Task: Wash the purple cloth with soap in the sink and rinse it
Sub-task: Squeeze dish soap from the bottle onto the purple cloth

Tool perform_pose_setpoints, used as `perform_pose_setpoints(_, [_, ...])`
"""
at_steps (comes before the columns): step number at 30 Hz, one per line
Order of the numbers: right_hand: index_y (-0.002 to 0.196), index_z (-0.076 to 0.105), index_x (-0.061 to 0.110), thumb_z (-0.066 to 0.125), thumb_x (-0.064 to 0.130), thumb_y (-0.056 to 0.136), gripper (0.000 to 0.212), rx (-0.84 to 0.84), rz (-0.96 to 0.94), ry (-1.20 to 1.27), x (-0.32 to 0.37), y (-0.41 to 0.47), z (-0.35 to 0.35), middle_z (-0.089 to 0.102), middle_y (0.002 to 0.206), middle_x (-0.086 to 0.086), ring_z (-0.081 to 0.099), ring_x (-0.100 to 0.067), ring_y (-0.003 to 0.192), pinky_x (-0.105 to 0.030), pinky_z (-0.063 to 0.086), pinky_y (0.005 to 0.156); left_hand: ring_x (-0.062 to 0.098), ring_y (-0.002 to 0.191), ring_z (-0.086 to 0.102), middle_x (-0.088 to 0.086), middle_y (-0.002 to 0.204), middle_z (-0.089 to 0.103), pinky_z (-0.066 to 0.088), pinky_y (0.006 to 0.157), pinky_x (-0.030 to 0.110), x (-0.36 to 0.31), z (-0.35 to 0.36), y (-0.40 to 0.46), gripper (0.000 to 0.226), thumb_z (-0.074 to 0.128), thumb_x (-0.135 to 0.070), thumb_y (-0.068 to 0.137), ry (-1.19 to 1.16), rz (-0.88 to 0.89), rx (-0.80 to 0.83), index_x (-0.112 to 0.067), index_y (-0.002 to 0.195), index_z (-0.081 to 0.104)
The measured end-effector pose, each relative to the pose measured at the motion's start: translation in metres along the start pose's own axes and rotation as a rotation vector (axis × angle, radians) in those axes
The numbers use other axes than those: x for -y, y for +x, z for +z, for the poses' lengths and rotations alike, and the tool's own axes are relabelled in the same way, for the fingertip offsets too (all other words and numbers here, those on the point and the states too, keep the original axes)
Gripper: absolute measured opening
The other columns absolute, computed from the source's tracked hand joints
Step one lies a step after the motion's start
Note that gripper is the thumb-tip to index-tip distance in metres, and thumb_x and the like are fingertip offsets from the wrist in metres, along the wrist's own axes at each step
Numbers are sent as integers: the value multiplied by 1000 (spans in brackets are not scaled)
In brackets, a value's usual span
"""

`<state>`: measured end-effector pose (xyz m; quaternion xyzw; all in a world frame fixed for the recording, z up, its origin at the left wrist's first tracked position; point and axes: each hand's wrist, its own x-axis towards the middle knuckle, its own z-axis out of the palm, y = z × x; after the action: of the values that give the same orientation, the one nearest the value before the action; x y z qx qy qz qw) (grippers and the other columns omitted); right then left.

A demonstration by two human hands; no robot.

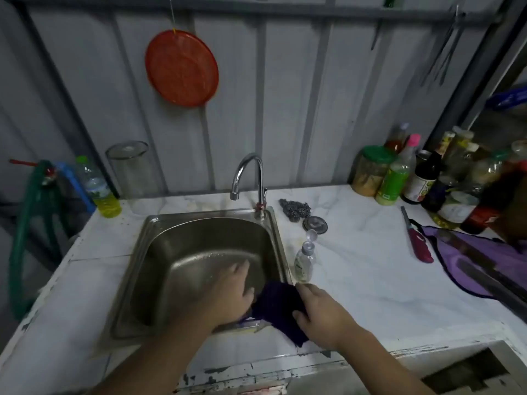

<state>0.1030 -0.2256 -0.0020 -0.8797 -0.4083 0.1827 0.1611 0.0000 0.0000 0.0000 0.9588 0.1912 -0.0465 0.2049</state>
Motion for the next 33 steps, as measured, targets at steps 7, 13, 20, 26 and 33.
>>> perform_pose_setpoints(7, [144,44,14,51,34,96,53,-7,75,-4,-36,7,30,55,139,-4,53,-23,120,-33,46,102,26,145,37,6,163,36,34,117,40,-4,60,18,75,41,-47,96,-11,2,143,-16,162,19])
perform_pose_setpoints(13, [142,46,18,50,42,97,52,-42,66,-76,-49,18,47,53,139,0,50,-22,121,-29,41,105,28,141,42,11,160,38,40,113,43,-7,89,31,78,40,-54,98,-91,-29,265,-18,162,15])
perform_pose_setpoints(20, [146,41,23,49,50,96,58,-61,112,-177,-50,26,57,51,142,3,48,-22,124,-28,36,108,23,127,57,6,145,57,49,103,37,-16,103,36,69,54,-49,96,-159,-101,170,-18,155,36])
perform_pose_setpoints(26, [130,51,22,57,56,93,51,-67,201,-131,-48,35,54,61,125,0,54,-22,113,-30,43,101,21,108,68,4,123,71,56,87,32,-23,96,43,52,69,-25,86,-416,-278,93,-20,136,55])
perform_pose_setpoints(33, [105,63,19,57,31,96,16,-156,166,-4,-33,45,42,65,101,-1,57,-21,93,-28,46,81,14,77,71,-4,83,75,58,72,36,-22,75,40,13,60,-23,87,-630,-283,72,-28,92,71])
